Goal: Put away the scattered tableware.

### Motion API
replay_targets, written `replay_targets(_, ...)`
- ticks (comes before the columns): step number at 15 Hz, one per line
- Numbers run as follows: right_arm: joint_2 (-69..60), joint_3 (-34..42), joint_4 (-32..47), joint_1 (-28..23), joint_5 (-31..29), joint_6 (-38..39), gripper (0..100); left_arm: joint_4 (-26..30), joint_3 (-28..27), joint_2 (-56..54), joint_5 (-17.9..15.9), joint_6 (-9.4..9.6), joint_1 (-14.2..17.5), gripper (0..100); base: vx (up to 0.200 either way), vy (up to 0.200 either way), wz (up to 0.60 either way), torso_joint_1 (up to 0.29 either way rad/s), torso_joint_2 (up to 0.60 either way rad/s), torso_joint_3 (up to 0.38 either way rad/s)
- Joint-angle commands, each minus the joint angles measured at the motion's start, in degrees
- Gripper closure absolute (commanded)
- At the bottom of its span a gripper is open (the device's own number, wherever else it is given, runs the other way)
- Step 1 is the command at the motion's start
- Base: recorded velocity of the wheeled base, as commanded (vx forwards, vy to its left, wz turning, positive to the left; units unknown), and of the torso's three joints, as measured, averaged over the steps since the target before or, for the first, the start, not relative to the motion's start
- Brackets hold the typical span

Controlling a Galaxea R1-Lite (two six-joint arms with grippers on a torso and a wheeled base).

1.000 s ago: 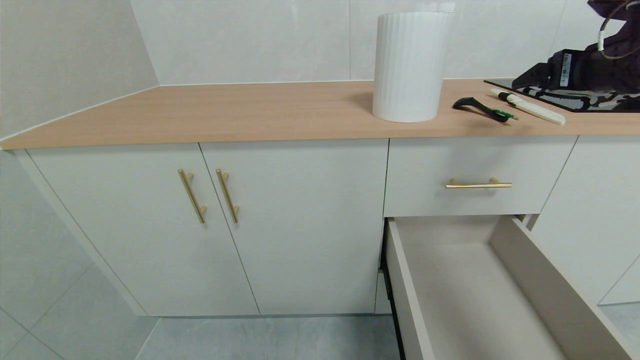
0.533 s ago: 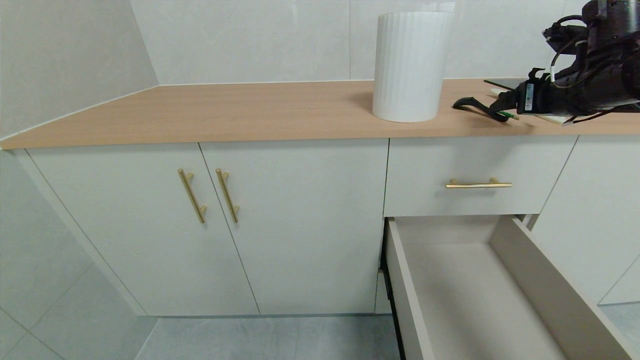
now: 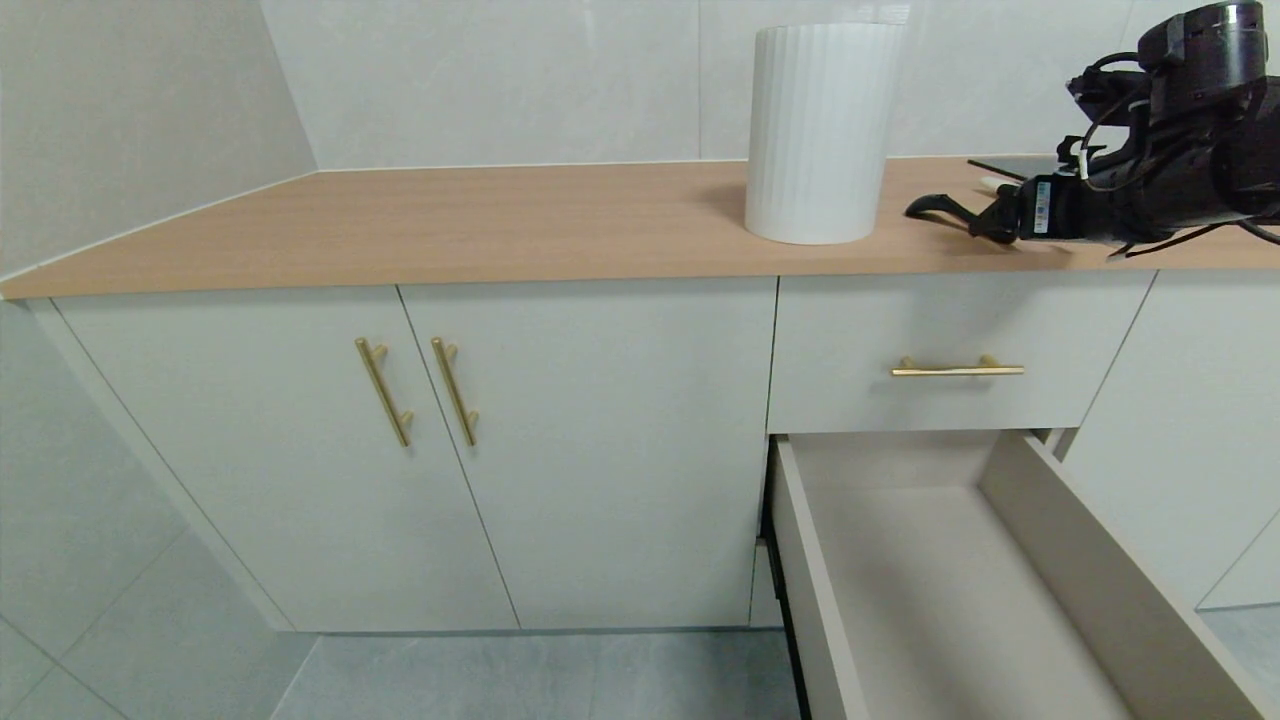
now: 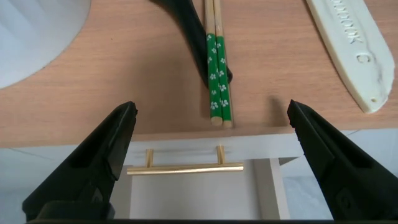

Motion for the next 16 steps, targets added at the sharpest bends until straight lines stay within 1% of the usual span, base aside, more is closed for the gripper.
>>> replay_targets(1,0.4,0.0,-0.3,0.0,0.0,0.0,0,0.0,0.0,0.1,0.0,-0.03,0.0,0,0.0,0.0,0.0,0.0,0.0,0.0)
replay_targets(11,0.8,0.0,-1.0,-0.5,-0.4,-0.1,0,0.0,0.0,0.1,0.0,-0.03,0.0,0,0.0,0.0,0.0,0.0,0.0,0.0)
replay_targets(12,0.8,0.0,-1.0,-0.5,-0.4,-0.1,100,0.0,0.0,0.1,0.0,-0.03,0.0,0,0.0,0.0,0.0,0.0,0.0,0.0)
replay_targets(16,0.8,0.0,-0.9,-0.5,-0.4,-0.1,100,0.0,0.0,0.1,0.0,-0.03,0.0,0,0.0,0.0,0.0,0.0,0.0,0.0)
